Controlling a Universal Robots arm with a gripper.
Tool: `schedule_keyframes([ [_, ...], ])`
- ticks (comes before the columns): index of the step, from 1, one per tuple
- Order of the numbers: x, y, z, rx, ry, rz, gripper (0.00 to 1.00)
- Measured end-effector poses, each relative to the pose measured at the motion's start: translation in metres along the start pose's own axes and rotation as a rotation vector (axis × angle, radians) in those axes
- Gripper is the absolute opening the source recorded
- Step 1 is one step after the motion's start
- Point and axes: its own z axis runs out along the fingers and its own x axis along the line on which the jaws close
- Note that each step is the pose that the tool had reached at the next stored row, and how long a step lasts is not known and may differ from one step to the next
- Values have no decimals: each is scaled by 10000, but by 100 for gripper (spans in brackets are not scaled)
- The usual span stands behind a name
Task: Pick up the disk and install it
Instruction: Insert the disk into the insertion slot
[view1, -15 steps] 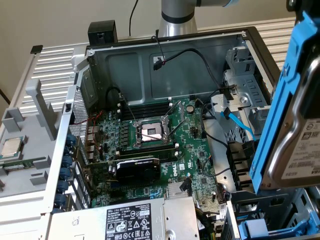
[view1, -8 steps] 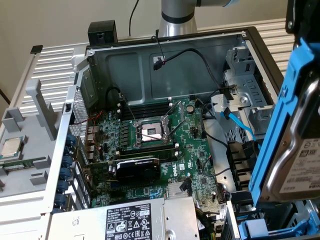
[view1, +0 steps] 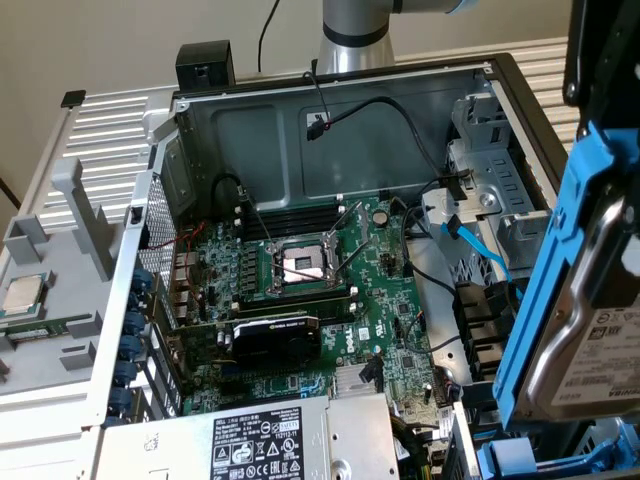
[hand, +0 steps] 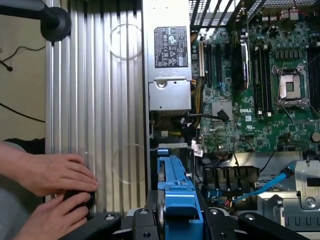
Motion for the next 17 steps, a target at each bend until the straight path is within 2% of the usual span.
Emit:
schedule_keyframes([
  [5,-41,-3,81,-1,-2,16,37],
  [12,-150,1,116,-1,-2,24,37],
  [17,-152,1,134,0,-2,25,37],
])
